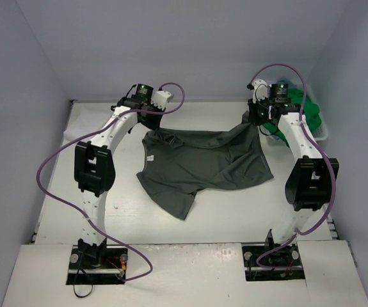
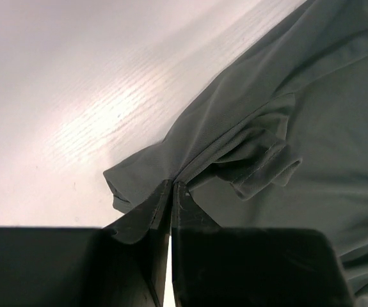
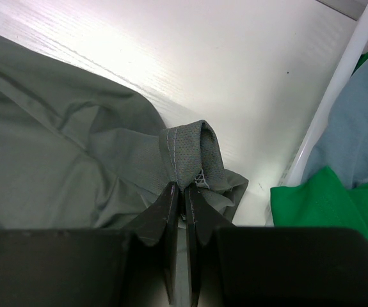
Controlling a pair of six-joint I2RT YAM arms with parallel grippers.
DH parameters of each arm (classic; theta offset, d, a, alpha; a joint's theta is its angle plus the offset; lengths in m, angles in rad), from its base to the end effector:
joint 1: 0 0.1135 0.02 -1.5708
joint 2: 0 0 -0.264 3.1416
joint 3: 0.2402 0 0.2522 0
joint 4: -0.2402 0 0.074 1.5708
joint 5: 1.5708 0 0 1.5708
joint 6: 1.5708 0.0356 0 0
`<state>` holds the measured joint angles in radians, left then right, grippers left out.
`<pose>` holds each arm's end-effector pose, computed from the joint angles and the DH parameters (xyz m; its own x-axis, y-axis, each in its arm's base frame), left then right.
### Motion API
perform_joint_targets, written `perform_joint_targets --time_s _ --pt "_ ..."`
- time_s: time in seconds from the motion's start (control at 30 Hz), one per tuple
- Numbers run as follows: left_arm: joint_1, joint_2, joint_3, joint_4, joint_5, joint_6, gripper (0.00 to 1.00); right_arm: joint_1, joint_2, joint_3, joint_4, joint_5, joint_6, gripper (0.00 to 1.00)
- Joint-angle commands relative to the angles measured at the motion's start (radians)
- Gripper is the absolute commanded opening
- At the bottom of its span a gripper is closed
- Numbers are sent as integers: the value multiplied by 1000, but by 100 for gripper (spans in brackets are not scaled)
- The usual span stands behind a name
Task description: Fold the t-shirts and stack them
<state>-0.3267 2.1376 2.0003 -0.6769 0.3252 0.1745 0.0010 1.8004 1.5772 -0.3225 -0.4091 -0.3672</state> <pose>0.4572 -0.1669 0.2838 -0.5894 0.3734 -0.7164 0.6236 0.7740 -0.1096 0.4234 0.0146 0.3195 -0.3620 -0.3297 -0.8719 -0.5045 0.8558 -0.1142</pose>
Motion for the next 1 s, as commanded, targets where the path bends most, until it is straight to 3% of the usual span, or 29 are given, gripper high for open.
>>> perform_joint_targets --time_s 0.0,0.23,0.53,0.6,0.73,0.97 --pt "14 -116 -29 5 18 20 0 4 -56 -8 45 -19 10 0" --pt "26 -55 -123 25 -74 72 6 4 -50 1 45 -8 8 0" --pt "78 151 179 16 -118 -35 4 4 14 30 79 64 -19 0" --pt "78 176 207 8 -118 -47 14 4 56 40 96 88 -38 0" --pt "77 119 92 84 -124 -59 35 4 99 52 111 156 -55 0" --pt "75 -117 -147 125 -36 -6 40 -22 134 76 154 268 -55 0"
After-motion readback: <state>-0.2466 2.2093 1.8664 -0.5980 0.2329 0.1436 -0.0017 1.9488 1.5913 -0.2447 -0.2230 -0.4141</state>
